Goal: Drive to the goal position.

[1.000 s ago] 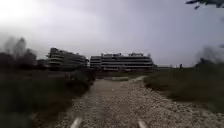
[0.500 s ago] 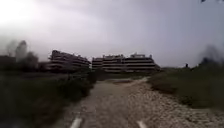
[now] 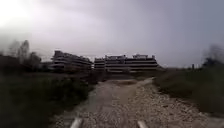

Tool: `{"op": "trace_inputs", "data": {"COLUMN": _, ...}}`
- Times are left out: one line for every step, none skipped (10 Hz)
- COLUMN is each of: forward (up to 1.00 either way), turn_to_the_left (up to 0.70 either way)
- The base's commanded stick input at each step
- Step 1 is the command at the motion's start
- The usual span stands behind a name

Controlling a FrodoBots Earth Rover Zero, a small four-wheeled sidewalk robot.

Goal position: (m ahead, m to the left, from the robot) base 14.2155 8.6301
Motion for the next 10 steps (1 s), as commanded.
{"op": "trace_inputs", "data": {"forward": 0.7, "turn_to_the_left": 0.0}}
{"op": "trace_inputs", "data": {"forward": 0.7, "turn_to_the_left": 0.0}}
{"op": "trace_inputs", "data": {"forward": 0.7, "turn_to_the_left": 0.0}}
{"op": "trace_inputs", "data": {"forward": 0.7, "turn_to_the_left": 0.0}}
{"op": "trace_inputs", "data": {"forward": 0.7, "turn_to_the_left": -0.08}}
{"op": "trace_inputs", "data": {"forward": 0.7, "turn_to_the_left": -0.26}}
{"op": "trace_inputs", "data": {"forward": 0.7, "turn_to_the_left": -0.35}}
{"op": "trace_inputs", "data": {"forward": 0.7, "turn_to_the_left": -0.34}}
{"op": "trace_inputs", "data": {"forward": 0.7, "turn_to_the_left": -0.02}}
{"op": "trace_inputs", "data": {"forward": 0.7, "turn_to_the_left": 0.0}}
